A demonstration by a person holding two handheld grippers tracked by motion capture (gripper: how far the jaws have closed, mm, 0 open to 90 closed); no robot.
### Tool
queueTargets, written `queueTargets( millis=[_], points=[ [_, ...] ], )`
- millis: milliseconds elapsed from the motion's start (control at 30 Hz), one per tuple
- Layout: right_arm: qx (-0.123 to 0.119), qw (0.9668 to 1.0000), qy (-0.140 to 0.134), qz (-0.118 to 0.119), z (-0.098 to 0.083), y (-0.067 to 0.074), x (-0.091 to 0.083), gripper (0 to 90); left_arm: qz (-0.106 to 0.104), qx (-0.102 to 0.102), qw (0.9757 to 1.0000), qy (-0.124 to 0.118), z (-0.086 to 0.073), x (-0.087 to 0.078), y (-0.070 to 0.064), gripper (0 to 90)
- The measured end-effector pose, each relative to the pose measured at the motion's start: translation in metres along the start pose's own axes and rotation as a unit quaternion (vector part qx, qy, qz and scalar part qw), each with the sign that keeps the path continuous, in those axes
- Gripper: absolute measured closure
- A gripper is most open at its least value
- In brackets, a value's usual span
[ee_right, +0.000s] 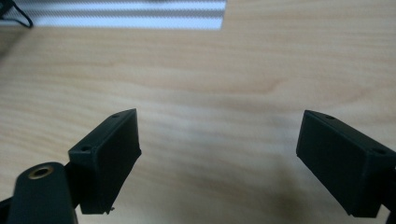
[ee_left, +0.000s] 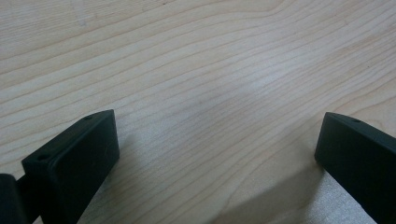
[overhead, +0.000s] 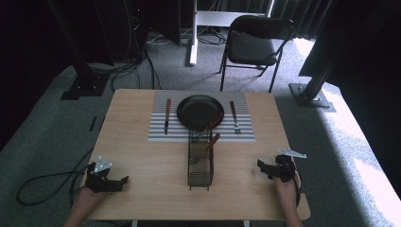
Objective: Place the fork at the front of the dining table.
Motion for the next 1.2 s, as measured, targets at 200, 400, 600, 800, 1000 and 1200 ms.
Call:
queueTargets(
  millis=[200,400,600,800,1000,1200],
  points=[
    [-0.003,0.9999,0.010,-0.013,-0.016,-0.004,-0.007,12.6,0.000,0.000,1.0000,0.000,0.000,0.000,0.000,0.0],
    [-0.001,0.9993,0.006,-0.036,-0.031,-0.008,-0.019,12.6,0.000,0.000,1.0000,0.000,0.000,0.000,0.000,0.0],
    [-0.015,0.9981,0.017,-0.057,-0.043,-0.011,-0.023,12.6,0.000,0.000,1.0000,0.000,0.000,0.000,0.000,0.0],
    [-0.014,0.9973,0.014,-0.070,-0.048,-0.013,-0.026,12.5,0.000,0.000,1.0000,0.000,0.000,0.000,0.000,0.0],
    [-0.024,0.9962,0.014,-0.083,-0.055,-0.012,-0.031,12.0,0.000,0.000,1.0000,0.000,0.000,0.000,0.000,0.0],
    [-0.021,0.9960,0.014,-0.085,-0.058,-0.012,-0.034,12.0,0.000,0.000,1.0000,0.000,0.000,0.000,0.000,0.0]
  ],
)
Point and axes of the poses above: each handheld gripper's, and its own axes: x roughly forward along the jaws, z roughly out of its top, y roughly to its left, the point moved 3 cm from there along x, roughly forward along the jaws, and after that the axes turned 10 degrees about -x, right-handed, at the moved point
